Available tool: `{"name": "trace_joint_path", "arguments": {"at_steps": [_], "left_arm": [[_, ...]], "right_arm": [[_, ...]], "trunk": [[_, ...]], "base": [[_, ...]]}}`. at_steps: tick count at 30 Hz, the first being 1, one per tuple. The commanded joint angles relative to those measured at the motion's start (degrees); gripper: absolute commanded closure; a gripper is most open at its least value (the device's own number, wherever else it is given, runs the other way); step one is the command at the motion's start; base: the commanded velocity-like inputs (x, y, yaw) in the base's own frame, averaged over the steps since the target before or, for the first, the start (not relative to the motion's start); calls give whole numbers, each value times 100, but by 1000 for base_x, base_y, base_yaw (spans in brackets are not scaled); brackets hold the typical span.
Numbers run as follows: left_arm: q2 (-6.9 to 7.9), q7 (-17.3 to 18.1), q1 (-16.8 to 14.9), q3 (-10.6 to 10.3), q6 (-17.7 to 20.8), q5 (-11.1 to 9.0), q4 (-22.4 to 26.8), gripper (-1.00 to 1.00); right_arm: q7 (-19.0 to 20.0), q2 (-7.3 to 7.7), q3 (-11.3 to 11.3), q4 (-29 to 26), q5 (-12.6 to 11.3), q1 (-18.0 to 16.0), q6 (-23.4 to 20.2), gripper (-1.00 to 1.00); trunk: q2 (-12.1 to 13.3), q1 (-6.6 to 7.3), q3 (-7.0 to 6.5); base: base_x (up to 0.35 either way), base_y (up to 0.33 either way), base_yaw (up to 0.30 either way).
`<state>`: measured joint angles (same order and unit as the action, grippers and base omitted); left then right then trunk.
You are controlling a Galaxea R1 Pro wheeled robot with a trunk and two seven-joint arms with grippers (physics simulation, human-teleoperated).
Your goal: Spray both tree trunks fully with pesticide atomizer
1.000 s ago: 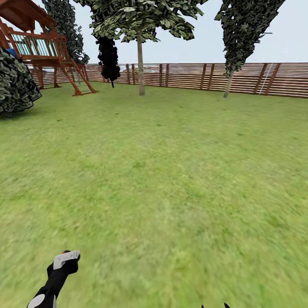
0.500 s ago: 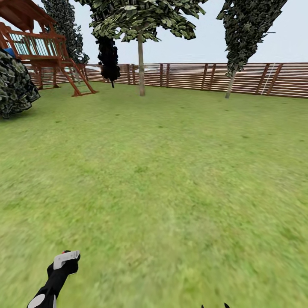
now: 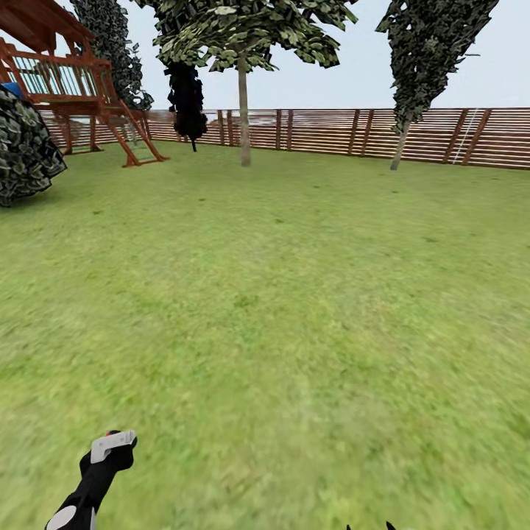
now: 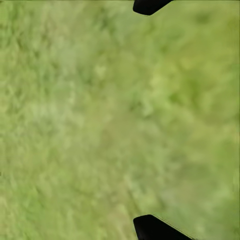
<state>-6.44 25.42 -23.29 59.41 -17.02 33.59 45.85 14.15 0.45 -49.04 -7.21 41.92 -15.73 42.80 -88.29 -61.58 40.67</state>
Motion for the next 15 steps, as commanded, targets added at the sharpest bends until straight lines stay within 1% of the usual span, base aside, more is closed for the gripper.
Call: {"name": "trace_joint_path", "arguments": {"at_steps": [1,15], "left_arm": [[1,-3,0,0,2,-1,11,100],[-12,7,0,0,6,-2,-1,100]], "right_arm": [[0,0,0,0,0,0,0,-100],[0,-1,0,0,0,0,0,-100]], "trunk": [[0,0,0],[0,0,0]], "base": [[329,106,0],[330,106,0]]}}
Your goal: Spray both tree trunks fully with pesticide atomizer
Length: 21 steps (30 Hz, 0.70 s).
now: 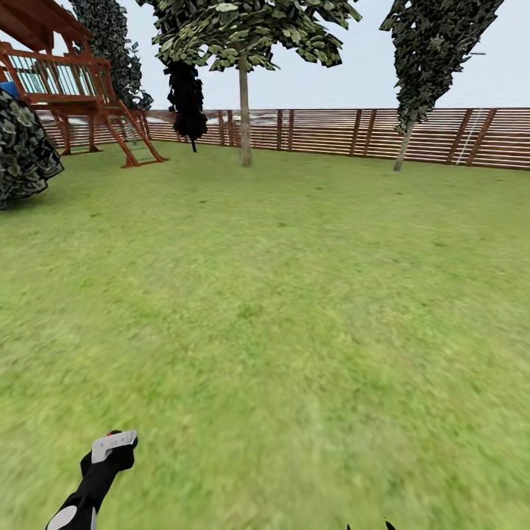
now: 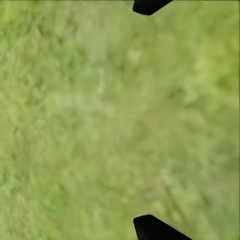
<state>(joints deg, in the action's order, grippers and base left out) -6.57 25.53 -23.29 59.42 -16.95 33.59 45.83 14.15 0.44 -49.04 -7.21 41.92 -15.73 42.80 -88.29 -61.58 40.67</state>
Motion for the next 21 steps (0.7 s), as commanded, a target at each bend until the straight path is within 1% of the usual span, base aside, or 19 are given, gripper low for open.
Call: {"name": "trace_joint_path", "arguments": {"at_steps": [1,17,21], "left_arm": [[0,-4,0,0,-1,-2,1,100],[-4,-4,0,-8,-1,-7,-20,100],[-67,-4,0,-9,-1,-3,-15,100]], "right_arm": [[0,0,0,0,0,0,0,-100],[0,0,0,0,0,0,0,-100],[0,0,0,0,0,0,0,-100]], "trunk": [[0,0,0],[0,0,0],[0,0,0]], "base": [[330,106,0],[330,106,0],[330,106,0]]}}
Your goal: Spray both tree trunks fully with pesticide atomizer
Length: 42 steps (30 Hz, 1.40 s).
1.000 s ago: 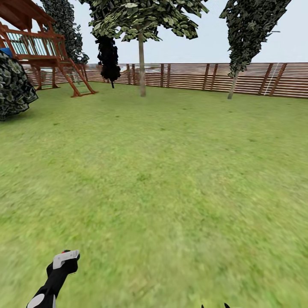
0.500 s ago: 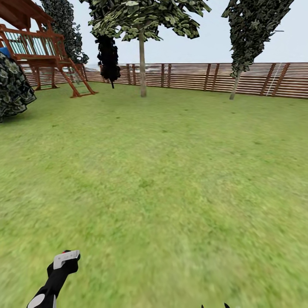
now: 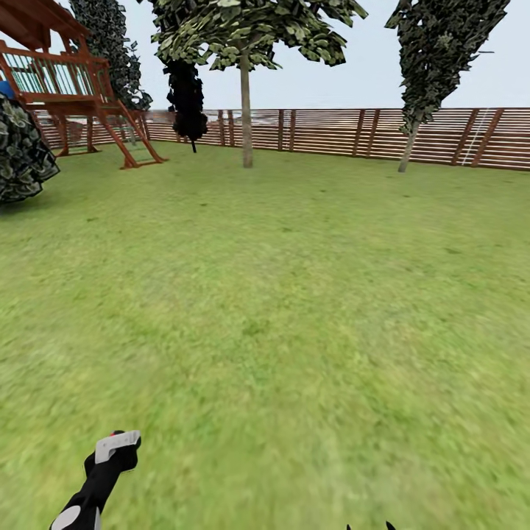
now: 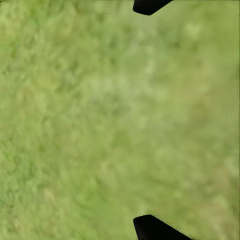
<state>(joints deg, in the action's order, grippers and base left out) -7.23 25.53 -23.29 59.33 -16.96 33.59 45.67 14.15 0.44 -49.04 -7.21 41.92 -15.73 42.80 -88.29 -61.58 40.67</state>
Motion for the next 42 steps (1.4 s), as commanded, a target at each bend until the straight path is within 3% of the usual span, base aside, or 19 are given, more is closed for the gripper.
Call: {"name": "trace_joint_path", "arguments": {"at_steps": [1,42], "left_arm": [[-9,-4,0,0,0,-2,11,100],[-24,-4,0,0,8,-1,30,100]], "right_arm": [[0,0,0,0,0,0,0,-100],[0,1,0,0,0,0,0,-100]], "trunk": [[0,0,0],[0,0,0]], "base": [[329,106,0],[330,105,0]]}}
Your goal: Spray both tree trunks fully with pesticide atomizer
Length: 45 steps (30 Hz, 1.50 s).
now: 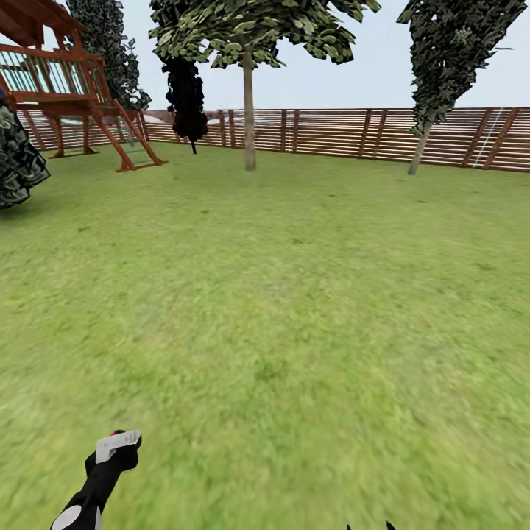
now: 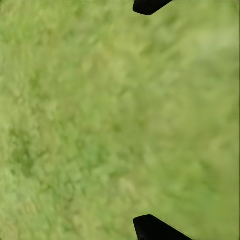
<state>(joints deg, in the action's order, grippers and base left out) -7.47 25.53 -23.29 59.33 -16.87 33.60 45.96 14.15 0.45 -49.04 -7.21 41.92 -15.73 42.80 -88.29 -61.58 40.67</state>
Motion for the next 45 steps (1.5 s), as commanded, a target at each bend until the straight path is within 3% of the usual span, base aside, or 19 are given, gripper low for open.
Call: {"name": "trace_joint_path", "arguments": {"at_steps": [1,45], "left_arm": [[0,-4,0,0,-1,-2,0,100],[9,-4,0,8,-1,-2,42,100]], "right_arm": [[0,-1,0,0,0,0,0,-100],[0,-1,0,0,0,0,0,-100]], "trunk": [[0,0,0],[0,0,0]], "base": [[330,104,0],[338,9,0]]}}
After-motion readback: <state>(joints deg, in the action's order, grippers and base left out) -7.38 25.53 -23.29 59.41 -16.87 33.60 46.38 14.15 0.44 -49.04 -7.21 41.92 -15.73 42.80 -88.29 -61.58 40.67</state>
